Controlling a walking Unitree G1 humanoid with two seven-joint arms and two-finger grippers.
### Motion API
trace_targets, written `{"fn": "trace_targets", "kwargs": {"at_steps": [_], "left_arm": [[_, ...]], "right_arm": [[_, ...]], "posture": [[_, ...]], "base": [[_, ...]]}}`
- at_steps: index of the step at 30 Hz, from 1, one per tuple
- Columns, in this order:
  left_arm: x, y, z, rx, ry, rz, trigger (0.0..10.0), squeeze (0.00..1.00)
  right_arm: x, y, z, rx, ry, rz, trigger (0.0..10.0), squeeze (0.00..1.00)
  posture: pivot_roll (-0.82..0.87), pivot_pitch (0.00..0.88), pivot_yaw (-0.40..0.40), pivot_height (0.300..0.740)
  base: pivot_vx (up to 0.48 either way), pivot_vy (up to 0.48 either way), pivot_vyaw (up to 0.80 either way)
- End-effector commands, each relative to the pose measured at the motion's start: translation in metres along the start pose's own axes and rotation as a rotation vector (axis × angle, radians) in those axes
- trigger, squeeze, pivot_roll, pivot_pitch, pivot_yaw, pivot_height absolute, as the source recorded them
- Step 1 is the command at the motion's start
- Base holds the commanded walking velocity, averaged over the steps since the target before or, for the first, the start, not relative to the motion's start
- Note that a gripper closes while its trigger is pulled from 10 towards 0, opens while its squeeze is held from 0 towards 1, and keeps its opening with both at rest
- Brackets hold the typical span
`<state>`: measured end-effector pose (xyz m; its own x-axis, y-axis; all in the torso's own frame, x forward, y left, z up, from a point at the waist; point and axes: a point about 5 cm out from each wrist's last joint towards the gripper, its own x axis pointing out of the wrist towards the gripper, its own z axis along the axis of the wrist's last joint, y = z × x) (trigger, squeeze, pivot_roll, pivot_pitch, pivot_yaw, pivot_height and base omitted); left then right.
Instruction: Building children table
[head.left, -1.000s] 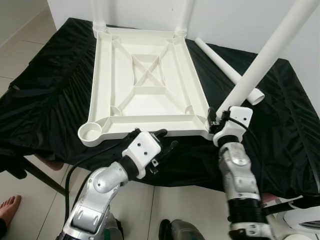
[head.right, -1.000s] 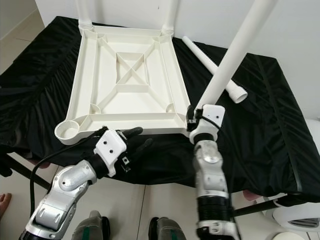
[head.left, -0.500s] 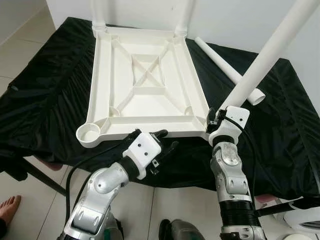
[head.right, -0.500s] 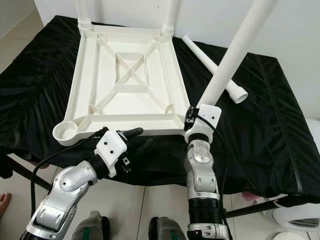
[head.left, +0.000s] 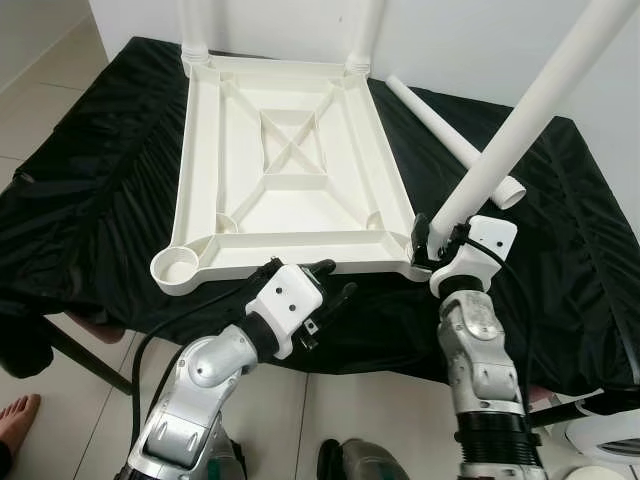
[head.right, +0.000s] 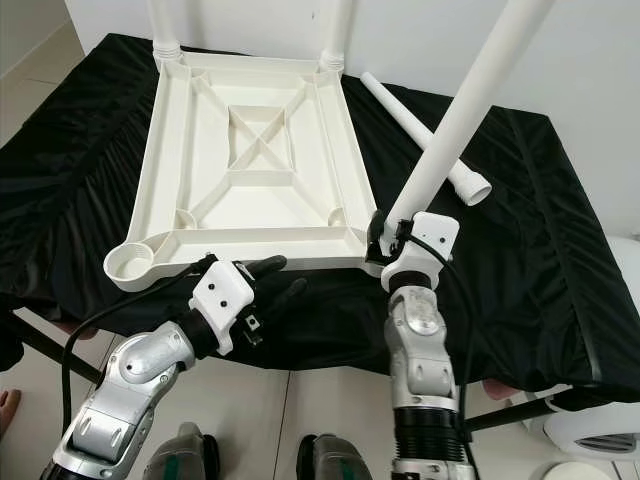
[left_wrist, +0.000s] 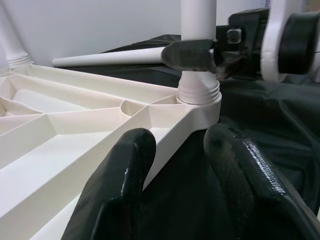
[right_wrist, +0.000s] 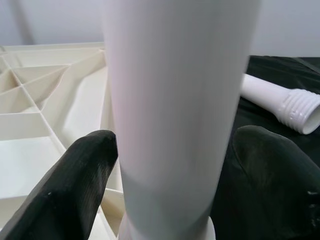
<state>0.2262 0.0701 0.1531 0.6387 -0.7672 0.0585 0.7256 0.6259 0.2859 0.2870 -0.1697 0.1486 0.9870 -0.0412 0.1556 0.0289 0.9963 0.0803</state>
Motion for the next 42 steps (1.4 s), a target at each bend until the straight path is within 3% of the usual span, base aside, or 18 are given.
{"fn": "trace_targets", "kwargs": {"at_steps": [1, 3, 4, 8, 12, 17, 19, 37, 38, 40, 41, 42], "left_arm": [[0.000, 0.000, 0.001, -0.009, -0.002, 0.045, 10.0, 0.00], [0.001, 0.000, 0.001, -0.009, -0.002, 0.044, 10.0, 0.00], [0.001, 0.000, 0.001, -0.010, -0.003, 0.043, 10.0, 0.00], [0.001, 0.001, 0.001, -0.010, -0.003, 0.041, 10.0, 0.00], [0.002, 0.001, 0.001, -0.010, -0.005, 0.039, 10.0, 0.00], [0.002, 0.000, 0.002, -0.014, -0.006, 0.042, 10.0, 0.00], [0.000, 0.000, 0.003, -0.020, -0.003, 0.043, 10.0, 0.00], [0.000, 0.005, 0.003, -0.010, 0.002, 0.045, 10.0, 0.00], [0.000, 0.005, 0.003, -0.010, 0.002, 0.046, 10.0, 0.00], [0.000, 0.005, 0.003, -0.009, 0.002, 0.046, 10.0, 0.00], [0.001, 0.005, 0.003, -0.009, 0.001, 0.047, 10.0, 0.00], [0.001, 0.005, 0.004, -0.010, -0.001, 0.048, 10.0, 0.00]], "right_arm": [[-0.004, -0.012, 0.000, -0.002, -0.001, 0.066, 10.0, 1.00], [-0.004, -0.024, 0.001, 0.000, 0.006, 0.134, 10.0, 1.00], [-0.004, -0.026, 0.002, -0.004, 0.010, 0.188, 10.0, 0.00], [-0.003, -0.028, 0.002, -0.008, 0.018, 0.265, 10.0, 0.00], [0.001, -0.035, 0.002, 0.000, 0.034, 0.420, 10.0, 0.00], [0.002, -0.037, 0.003, 0.008, 0.034, 0.444, 10.0, 0.00], [0.007, -0.048, 0.002, -0.039, 0.066, 0.534, 10.0, 0.00], [0.027, -0.079, 0.000, -0.122, 0.156, 0.684, 10.0, 0.00], [0.028, -0.079, 0.000, -0.128, 0.158, 0.691, 8.5, 0.00], [0.029, -0.079, -0.001, -0.130, 0.158, 0.698, 8.5, 0.00], [0.030, -0.079, -0.002, -0.129, 0.157, 0.707, 1.5, 0.00], [0.032, -0.077, -0.004, -0.126, 0.156, 0.717, 0.0, 0.00]], "posture": [[0.03, 0.048, -0.112, 0.740], [0.03, 0.048, -0.109, 0.740], [0.03, 0.050, -0.108, 0.740], [0.02, 0.050, -0.107, 0.740], [0.03, 0.054, -0.103, 0.740], [0.03, 0.054, -0.101, 0.740], [0.04, 0.062, -0.095, 0.740], [0.03, 0.071, -0.082, 0.740], [0.03, 0.072, -0.083, 0.740], [0.03, 0.072, -0.083, 0.740], [0.04, 0.072, -0.084, 0.740], [0.04, 0.071, -0.085, 0.740]], "base": [[0.000, 0.000, 0.00], [0.000, 0.000, 0.00], [0.000, 0.000, 0.00], [0.000, 0.000, 0.00], [0.000, 0.000, 0.00], [0.000, 0.000, 0.00], [0.000, 0.000, 0.00], [0.000, 0.000, 0.00], [0.000, 0.000, 0.00], [0.000, 0.000, 0.00], [0.000, 0.000, 0.00], [0.000, 0.000, 0.00]]}}
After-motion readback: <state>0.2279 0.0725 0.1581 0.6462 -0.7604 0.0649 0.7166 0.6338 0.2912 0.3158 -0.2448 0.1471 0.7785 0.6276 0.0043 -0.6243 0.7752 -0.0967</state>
